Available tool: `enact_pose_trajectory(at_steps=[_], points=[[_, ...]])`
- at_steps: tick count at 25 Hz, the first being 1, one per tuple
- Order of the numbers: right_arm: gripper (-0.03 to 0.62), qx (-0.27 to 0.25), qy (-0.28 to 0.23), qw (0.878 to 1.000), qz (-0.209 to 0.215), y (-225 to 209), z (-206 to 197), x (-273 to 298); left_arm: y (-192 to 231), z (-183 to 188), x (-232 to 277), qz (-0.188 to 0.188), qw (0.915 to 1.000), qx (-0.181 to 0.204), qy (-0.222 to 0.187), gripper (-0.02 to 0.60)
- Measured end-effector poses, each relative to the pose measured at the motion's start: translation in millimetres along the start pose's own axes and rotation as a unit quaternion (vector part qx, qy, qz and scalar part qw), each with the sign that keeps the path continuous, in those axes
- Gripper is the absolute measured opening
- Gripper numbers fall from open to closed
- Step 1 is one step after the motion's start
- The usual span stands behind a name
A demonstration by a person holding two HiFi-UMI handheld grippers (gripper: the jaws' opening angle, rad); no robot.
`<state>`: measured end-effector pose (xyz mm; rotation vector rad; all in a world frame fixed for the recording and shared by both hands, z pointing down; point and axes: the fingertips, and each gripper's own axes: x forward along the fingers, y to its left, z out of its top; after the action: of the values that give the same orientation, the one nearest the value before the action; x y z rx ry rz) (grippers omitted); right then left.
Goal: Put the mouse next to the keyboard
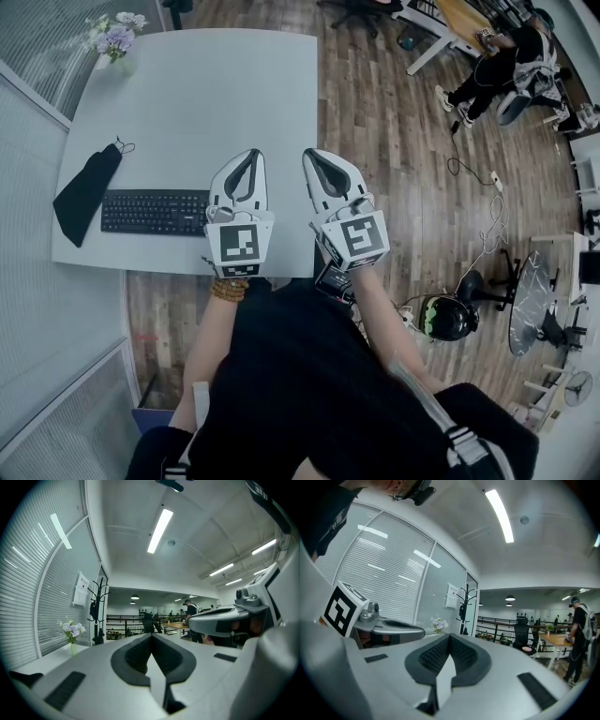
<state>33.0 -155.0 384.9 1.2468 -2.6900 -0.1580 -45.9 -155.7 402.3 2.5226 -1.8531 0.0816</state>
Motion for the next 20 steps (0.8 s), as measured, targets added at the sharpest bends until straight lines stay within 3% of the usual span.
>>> enact_pose_trajectory(at_steps=[20], points=[[-0.003, 0.000, 0.001, 1.000, 0.005, 2.9, -2.0, -0.7, 3.5, -4.6, -4.4, 0.003, 1.0000, 0.001, 0.003, 0.011]])
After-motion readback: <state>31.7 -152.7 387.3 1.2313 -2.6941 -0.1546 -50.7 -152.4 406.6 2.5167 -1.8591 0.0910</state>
